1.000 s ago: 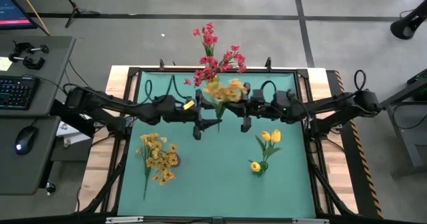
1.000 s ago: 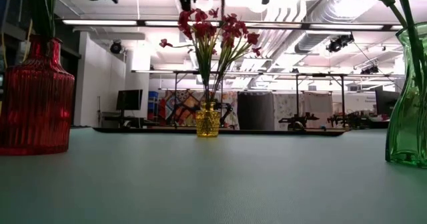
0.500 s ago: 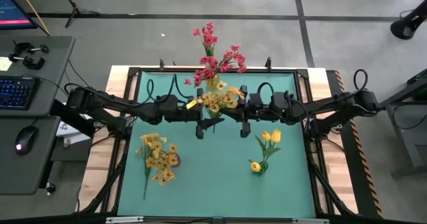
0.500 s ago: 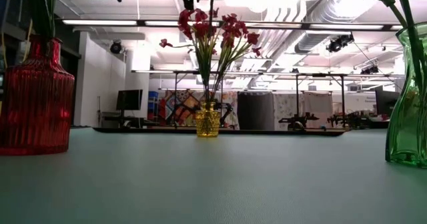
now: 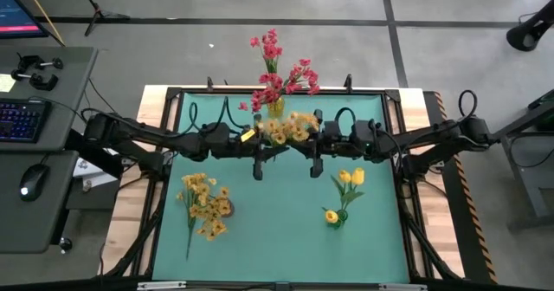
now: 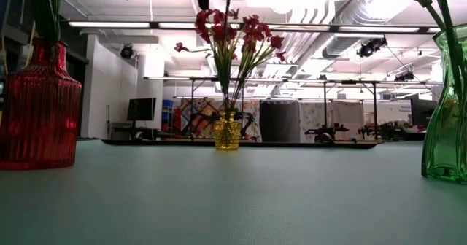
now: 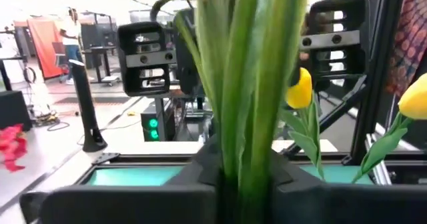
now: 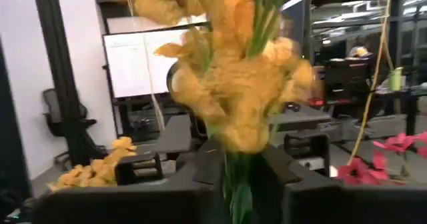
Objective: Sort flowers into vase by color
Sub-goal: Put the right yellow flowers into the red vase
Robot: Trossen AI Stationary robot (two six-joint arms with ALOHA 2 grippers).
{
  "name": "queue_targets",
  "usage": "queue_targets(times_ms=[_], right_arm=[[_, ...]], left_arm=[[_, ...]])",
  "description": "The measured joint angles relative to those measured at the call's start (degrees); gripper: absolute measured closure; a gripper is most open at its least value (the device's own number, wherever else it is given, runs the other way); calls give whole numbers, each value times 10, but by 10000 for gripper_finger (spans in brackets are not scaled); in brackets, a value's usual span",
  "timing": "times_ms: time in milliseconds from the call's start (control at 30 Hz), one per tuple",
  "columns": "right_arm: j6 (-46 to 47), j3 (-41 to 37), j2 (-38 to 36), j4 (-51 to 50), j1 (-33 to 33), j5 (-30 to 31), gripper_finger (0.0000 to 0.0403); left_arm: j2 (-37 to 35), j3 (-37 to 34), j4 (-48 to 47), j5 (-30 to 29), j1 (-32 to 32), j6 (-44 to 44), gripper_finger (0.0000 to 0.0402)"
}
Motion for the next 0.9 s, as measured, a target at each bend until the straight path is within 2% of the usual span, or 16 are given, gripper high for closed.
queue_targets(times_ms=[33,200,300,433,533,667,767,900], right_arm=[[-4,0,0,0,0,6,336],[-13,0,0,1,0,63,241],[-32,0,-13,-4,0,105,188],[-35,0,-50,-45,0,117,141],[-32,0,-73,-95,1,117,126],[-30,0,-85,-136,3,117,125],[-30,0,-84,-154,7,117,127],[-29,0,-85,-170,13,117,128]], left_arm=[[-5,0,-4,-1,1,2,381],[-50,0,-61,-28,6,19,395],[-98,0,-162,-76,7,37,397],[-195,-1,-298,-150,1,44,399],[-283,-1,-359,-183,-19,45,399],[-394,-28,-362,-198,-61,43,400],[-460,-76,-344,-202,-92,34,401],[-508,-161,-312,-244,-124,14,401]])
